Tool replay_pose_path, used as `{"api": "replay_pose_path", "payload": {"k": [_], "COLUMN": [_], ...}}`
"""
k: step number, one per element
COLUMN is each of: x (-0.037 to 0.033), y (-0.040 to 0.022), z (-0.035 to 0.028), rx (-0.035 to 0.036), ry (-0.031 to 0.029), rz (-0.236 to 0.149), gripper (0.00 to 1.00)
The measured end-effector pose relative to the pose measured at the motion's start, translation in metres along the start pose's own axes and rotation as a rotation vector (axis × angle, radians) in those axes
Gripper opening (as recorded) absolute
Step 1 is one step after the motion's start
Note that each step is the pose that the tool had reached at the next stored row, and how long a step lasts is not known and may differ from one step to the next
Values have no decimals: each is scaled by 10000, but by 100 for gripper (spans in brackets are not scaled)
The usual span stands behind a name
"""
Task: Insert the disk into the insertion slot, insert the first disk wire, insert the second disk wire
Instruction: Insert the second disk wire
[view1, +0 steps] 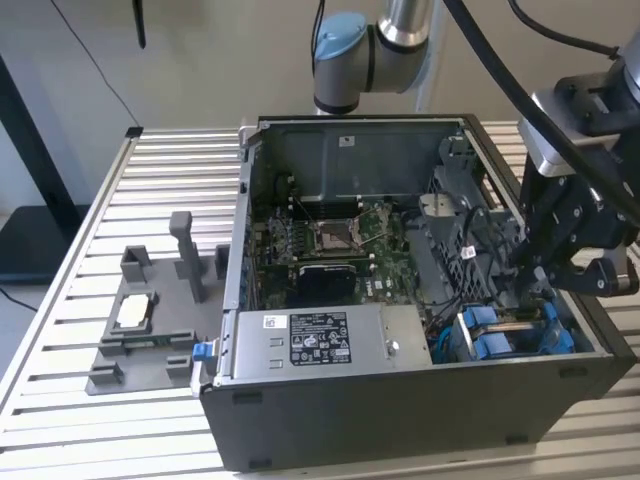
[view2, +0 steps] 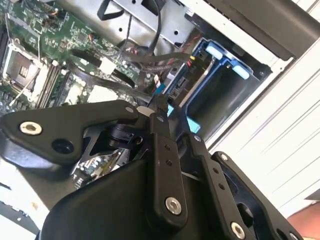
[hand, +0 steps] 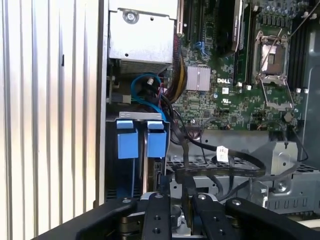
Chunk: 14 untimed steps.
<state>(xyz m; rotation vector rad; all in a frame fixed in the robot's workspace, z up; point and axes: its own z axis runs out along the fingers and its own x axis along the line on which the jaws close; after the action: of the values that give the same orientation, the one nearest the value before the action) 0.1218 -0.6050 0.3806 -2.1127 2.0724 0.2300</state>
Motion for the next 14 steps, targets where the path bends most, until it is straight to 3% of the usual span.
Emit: {"api": "replay_pose_path", "payload": {"k": [3,5,7,9,14], "x": [17,26,26,22,14], "y": [37,72,85,86,86], "z": [49,86,107,109,79], "rx": [-8,-10,-16,-27,-44], "ry": [1,-30,-96,-207,-383], "rz": [-35,-66,-110,-168,-261], "gripper": [25,25,25,25,25]}}
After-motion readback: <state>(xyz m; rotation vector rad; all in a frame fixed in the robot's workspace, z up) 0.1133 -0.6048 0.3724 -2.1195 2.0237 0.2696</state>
